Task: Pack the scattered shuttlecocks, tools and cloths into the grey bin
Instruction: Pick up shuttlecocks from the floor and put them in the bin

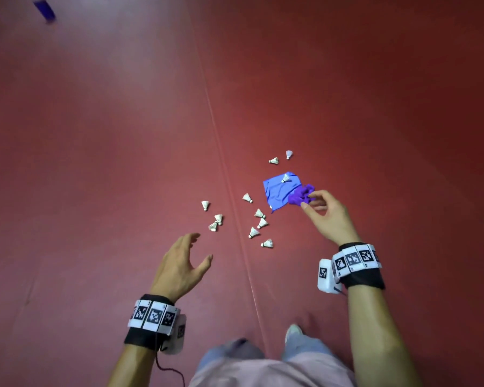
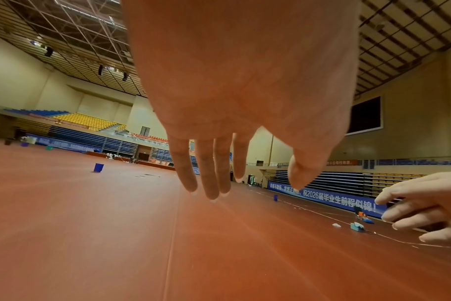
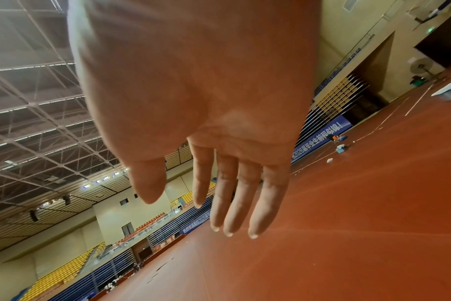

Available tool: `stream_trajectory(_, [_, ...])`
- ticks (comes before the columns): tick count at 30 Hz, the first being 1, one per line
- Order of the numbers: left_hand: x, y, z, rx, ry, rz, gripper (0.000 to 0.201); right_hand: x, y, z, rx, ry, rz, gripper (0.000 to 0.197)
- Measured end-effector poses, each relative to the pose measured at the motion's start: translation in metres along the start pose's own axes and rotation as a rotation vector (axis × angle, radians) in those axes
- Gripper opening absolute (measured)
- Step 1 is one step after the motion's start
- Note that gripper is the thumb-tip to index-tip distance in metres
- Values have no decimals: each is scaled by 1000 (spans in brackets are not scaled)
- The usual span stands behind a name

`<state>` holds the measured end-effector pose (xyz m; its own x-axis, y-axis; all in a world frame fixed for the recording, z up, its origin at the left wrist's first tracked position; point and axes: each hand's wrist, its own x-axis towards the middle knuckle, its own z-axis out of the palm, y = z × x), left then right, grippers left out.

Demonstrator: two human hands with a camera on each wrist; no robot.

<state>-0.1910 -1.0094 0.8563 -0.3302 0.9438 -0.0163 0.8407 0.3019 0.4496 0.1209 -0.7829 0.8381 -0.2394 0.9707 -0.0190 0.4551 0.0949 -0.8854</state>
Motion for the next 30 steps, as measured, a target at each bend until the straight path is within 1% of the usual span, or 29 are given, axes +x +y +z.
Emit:
stream_trajectory(5, [90,-18,-13,-1,28,-21,60,88,-22,39,-2,-69,6,21])
stream_trajectory(10, [199,-52,-14,-27,3,20,61,168,-25,91,-26,-136,28,22])
stream_trajectory(13, [281,-80,-7,-15,-31,76,62,228,-22,120,-48,-92,42,23])
stream_trajectory(16, [372,-107,-2,20,-109,146,64,287,-13,148,-27,-17,81,21])
stream_trajectory(18, [435,-118,-3,60,-158,204,64,318,-8,166,-17,19,136,22])
stream_trajectory(21, [518,-126,7,116,-241,293,62,345,5,187,5,40,217,24])
stream_trajectory(23, [561,-130,30,137,-330,343,62,356,26,203,10,19,314,26])
stream_trajectory(25, [593,-135,66,173,-449,359,61,363,54,221,7,-28,433,26])
stream_trajectory(28, [621,-152,139,294,-648,347,55,362,118,256,-13,-105,590,22])
stream_trajectory(30, [629,-173,194,417,-778,334,55,354,173,280,-32,-154,691,17])
